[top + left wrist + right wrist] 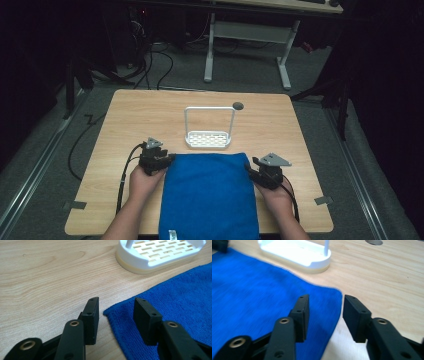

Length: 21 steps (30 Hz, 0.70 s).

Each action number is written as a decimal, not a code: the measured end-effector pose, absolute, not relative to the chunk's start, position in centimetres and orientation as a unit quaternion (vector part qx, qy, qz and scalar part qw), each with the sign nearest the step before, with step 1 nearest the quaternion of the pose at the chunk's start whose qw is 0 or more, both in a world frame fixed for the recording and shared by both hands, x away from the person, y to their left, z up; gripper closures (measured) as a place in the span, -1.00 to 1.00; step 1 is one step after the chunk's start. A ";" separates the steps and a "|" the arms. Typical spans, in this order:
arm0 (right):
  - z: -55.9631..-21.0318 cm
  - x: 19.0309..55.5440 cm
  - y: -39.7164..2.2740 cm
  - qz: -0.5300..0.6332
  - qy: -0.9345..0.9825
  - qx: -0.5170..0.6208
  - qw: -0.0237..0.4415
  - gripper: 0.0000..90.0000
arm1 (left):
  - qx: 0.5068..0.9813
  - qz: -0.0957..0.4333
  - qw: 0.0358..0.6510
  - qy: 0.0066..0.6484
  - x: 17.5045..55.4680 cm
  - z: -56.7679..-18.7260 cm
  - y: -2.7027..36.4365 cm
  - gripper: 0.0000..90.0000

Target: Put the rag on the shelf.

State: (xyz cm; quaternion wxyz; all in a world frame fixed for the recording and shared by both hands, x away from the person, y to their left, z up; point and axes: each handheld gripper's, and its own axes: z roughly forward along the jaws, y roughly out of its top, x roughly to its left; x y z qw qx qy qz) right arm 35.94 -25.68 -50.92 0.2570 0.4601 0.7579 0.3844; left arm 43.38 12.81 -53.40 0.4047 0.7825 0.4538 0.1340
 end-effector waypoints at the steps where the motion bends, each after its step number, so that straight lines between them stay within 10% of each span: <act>1: -51.1 37.1 -25.4 0.375 0.760 0.465 0.255 0.22 | 0.784 0.132 0.406 0.451 43.3 -53.4 12.6 0.26; 21: -53.1 40.4 -24.9 0.336 0.764 0.503 0.224 0.40 | 0.794 0.166 0.382 0.443 42.6 -53.4 11.5 0.86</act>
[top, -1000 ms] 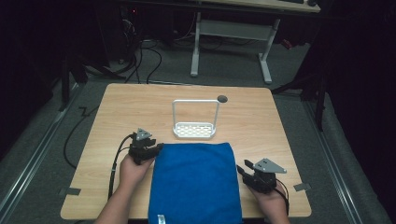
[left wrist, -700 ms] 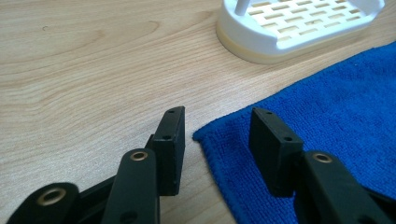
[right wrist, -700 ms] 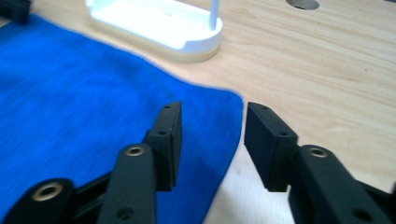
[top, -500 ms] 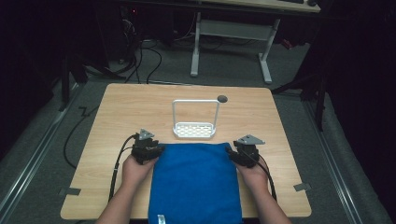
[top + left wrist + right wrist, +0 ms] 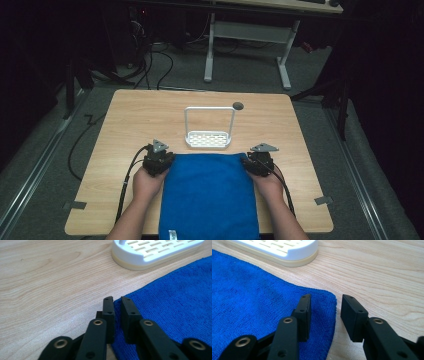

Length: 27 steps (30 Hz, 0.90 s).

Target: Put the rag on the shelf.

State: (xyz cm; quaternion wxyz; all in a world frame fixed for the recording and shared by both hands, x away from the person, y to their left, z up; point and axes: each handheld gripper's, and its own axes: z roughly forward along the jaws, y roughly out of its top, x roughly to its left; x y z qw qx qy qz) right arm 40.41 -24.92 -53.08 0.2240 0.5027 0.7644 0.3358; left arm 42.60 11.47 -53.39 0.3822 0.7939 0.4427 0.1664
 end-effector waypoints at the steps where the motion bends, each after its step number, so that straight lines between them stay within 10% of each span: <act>1: -53.1 40.4 -24.9 0.335 0.765 0.503 0.223 0.43 | 0.794 0.166 0.382 0.443 42.6 -53.4 11.5 0.90; 7: -53.1 39.9 -24.3 0.341 0.776 0.484 0.218 0.92 | 0.795 0.165 0.386 0.439 42.5 -53.4 11.6 0.95; 27: -49.7 36.5 -25.2 0.432 0.731 0.456 0.268 0.95 | 0.756 0.193 0.463 0.419 39.3 -51.1 12.7 0.95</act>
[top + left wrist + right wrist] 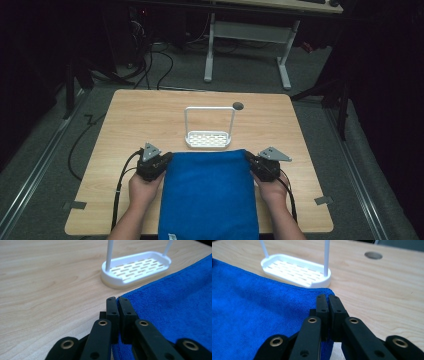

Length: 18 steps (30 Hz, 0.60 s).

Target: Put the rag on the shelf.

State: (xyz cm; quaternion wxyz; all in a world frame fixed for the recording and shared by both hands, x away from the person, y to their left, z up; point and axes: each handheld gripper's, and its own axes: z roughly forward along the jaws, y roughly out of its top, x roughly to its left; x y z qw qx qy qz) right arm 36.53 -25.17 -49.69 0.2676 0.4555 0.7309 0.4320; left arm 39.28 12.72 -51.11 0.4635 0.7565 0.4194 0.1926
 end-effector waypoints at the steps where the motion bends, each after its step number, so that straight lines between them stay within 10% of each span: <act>1: -49.7 36.5 -25.2 0.432 0.731 0.456 0.268 0.95 | 0.754 0.195 0.467 0.418 39.2 -51.0 12.7 0.95; 18: -46.9 34.8 -24.9 0.488 0.699 0.433 0.293 0.95 | 0.709 0.235 0.534 0.396 37.1 -47.9 13.5 0.95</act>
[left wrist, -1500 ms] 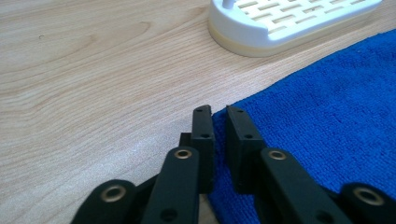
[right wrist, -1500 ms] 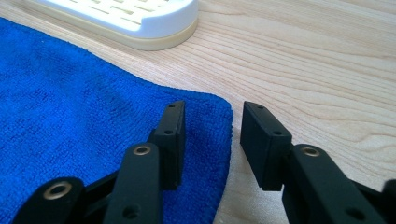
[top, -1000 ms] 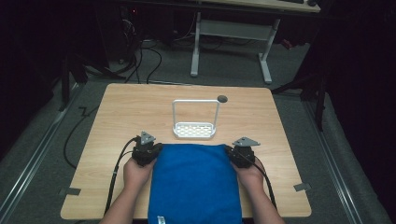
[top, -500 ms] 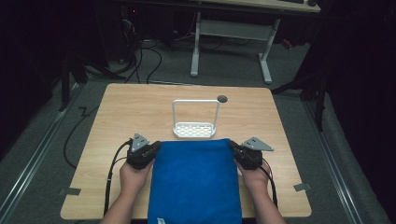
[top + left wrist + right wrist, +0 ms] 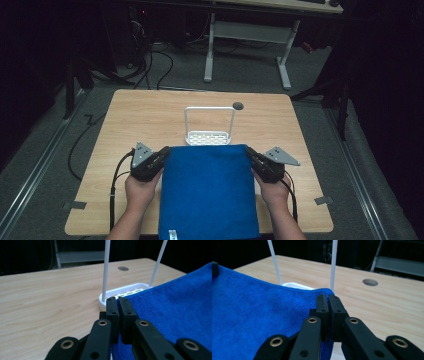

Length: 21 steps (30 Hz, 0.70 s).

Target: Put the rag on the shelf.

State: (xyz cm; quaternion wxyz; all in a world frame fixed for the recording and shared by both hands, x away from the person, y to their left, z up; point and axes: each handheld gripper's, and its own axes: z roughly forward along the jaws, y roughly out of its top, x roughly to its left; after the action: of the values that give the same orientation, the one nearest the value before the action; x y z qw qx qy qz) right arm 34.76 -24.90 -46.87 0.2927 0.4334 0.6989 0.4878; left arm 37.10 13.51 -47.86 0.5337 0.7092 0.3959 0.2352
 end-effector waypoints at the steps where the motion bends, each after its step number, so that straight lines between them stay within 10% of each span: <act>1: -46.9 34.8 -24.9 0.488 0.699 0.433 0.293 0.95 | 0.709 0.235 0.534 0.396 37.1 -47.9 13.5 0.95; 21: -42.1 32.0 -24.7 0.548 0.659 0.388 0.338 0.95 | 0.662 0.281 0.597 0.356 34.1 -43.3 13.9 0.95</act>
State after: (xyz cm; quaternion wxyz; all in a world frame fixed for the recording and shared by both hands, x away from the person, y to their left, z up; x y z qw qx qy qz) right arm 32.03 -24.73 -42.14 0.3379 0.3878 0.6593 0.5484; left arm 34.12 13.92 -43.32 0.5970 0.6616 0.3562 0.2810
